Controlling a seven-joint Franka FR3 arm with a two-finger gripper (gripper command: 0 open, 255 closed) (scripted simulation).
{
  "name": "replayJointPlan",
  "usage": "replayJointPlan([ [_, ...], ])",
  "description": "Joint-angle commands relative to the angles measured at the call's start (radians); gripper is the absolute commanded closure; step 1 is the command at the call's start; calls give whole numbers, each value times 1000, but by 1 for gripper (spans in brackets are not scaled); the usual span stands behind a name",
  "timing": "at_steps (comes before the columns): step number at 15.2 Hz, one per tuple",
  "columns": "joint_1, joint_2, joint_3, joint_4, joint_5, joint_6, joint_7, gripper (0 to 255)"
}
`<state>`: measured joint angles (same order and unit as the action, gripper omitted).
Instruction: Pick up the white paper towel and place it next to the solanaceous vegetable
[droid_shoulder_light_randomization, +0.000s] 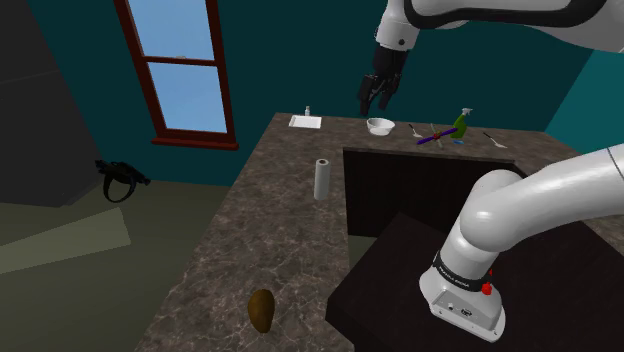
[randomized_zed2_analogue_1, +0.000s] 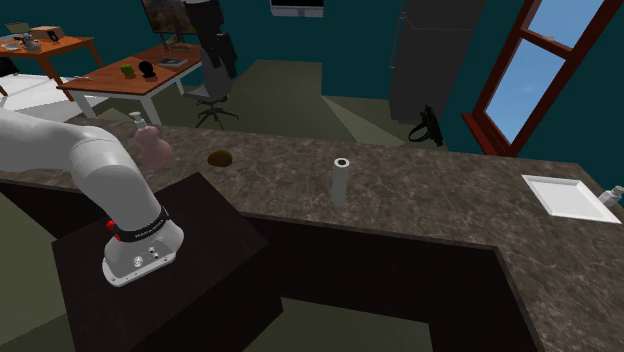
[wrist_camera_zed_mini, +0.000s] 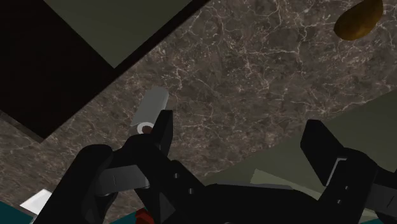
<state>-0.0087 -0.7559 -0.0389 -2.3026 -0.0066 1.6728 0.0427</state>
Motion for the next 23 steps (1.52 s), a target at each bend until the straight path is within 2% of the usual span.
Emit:
replayJointPlan([
  [1,0,0,0,0,0,0,0,0],
  [12,-4,281,-117,-48,-52,314,-182,0],
  [18,-1,486,-174,-2,-44,465,-286,0],
  [23,-1,673,-210,74,-9,567,-382,0],
])
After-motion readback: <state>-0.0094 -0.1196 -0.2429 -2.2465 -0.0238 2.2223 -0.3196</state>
